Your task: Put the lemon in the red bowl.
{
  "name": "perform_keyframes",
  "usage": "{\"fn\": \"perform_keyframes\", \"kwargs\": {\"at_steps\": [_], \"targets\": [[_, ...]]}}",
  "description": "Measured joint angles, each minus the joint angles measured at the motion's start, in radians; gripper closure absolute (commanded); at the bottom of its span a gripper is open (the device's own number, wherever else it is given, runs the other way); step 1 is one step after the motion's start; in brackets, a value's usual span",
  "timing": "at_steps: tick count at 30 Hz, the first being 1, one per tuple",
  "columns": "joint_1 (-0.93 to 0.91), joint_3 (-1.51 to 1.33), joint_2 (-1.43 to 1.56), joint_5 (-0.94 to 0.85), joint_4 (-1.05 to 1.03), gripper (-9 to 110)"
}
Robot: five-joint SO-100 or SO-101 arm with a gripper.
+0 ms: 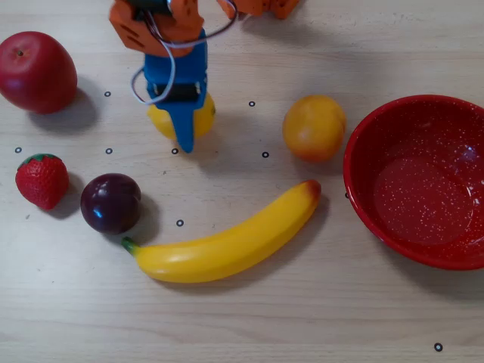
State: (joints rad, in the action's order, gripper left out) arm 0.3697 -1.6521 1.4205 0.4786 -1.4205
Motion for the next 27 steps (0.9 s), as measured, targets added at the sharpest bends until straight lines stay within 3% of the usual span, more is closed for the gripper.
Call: {"fn": "perform_keyframes", "kwargs": {"at_steps": [8,12,20,27], "targets": [[-0.028,0.311,0.1,-0.135,-0.272,101],[-0.101,0.403,0.109,-0.259,-0.308,101],[-0.33,0.43,0.229,-0.472,-0.262,101],[-0.569,0.425,0.316,-0.526,-0.101,101]]}}
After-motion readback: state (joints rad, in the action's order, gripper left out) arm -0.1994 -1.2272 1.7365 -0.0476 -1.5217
